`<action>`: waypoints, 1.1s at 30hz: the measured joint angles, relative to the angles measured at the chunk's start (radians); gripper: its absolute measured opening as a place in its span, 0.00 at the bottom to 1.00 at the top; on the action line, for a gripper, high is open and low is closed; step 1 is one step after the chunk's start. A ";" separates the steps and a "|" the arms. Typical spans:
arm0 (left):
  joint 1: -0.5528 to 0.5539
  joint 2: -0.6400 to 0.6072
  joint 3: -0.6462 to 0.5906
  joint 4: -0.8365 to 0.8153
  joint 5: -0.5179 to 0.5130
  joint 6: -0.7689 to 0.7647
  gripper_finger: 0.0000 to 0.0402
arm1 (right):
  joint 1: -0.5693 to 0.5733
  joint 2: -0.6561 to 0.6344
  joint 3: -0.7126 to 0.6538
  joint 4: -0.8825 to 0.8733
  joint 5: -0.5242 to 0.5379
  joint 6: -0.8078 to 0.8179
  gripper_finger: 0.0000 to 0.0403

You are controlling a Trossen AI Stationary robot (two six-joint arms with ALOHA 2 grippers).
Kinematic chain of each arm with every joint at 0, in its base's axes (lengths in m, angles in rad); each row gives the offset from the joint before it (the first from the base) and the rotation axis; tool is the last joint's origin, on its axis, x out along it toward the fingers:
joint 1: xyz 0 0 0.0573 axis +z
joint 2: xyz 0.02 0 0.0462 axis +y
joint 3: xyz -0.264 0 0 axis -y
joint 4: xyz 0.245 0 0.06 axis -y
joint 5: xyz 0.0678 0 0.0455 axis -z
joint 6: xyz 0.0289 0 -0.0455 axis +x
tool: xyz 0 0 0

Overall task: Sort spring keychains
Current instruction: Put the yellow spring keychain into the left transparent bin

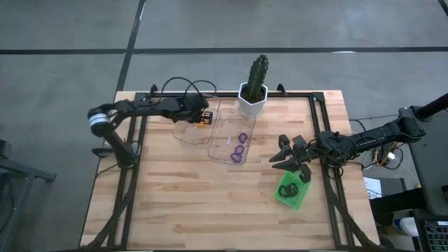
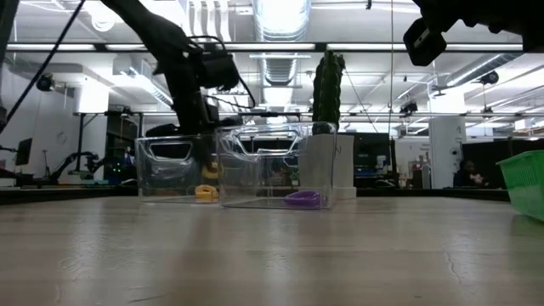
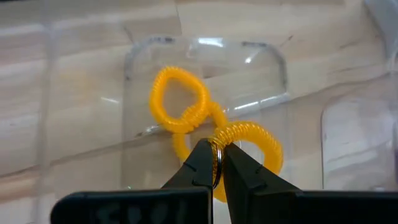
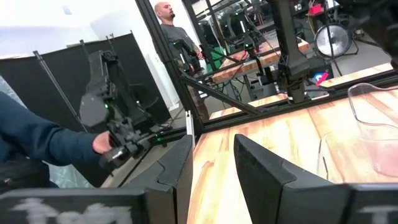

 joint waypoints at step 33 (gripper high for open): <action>0.011 0.082 0.008 0.001 -0.014 0.031 0.13 | 0.000 0.000 0.000 0.000 0.000 0.000 0.28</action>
